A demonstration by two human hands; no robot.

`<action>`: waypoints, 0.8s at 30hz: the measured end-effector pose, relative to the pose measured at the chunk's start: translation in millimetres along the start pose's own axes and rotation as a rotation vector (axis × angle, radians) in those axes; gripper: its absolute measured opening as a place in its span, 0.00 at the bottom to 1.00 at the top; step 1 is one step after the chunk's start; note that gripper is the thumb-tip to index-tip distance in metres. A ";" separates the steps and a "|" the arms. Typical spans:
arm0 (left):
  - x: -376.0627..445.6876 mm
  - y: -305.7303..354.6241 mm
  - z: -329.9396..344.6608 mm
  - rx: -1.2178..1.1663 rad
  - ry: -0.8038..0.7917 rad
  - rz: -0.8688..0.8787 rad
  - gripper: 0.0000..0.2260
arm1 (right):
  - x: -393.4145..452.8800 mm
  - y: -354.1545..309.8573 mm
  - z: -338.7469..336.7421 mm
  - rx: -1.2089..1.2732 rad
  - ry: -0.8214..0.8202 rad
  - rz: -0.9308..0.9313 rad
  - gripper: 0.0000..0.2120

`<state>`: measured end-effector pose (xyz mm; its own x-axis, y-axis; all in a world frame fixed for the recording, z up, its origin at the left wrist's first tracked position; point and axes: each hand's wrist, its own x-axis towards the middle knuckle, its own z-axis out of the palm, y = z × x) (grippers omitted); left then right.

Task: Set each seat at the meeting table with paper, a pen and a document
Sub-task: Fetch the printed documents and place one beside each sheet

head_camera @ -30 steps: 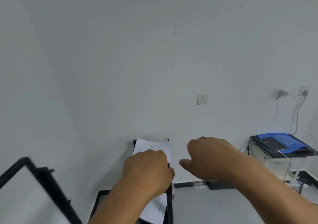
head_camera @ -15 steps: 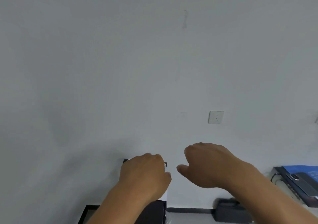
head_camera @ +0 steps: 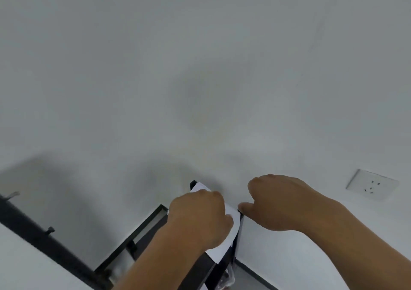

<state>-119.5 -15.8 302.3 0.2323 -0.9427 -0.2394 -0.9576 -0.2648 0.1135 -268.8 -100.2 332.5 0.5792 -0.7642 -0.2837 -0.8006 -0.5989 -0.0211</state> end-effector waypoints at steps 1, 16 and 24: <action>3.4 -0.3 -0.6 -0.001 0.001 -0.020 0.16 | 6.5 2.2 -0.6 -0.002 -0.003 -0.019 0.20; 130.1 -36.3 -8.4 -0.152 0.014 -0.380 0.13 | 182.3 19.5 -15.7 -0.071 -0.083 -0.287 0.18; 165.9 -62.6 10.7 -0.267 -0.044 -0.577 0.18 | 261.9 8.1 -9.2 -0.066 -0.160 -0.409 0.18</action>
<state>-22.8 -153.5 245.1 0.6851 -0.6258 -0.3728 -0.6041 -0.7741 0.1893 -122.2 -307.4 266.9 0.8109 -0.4178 -0.4098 -0.4960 -0.8623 -0.1025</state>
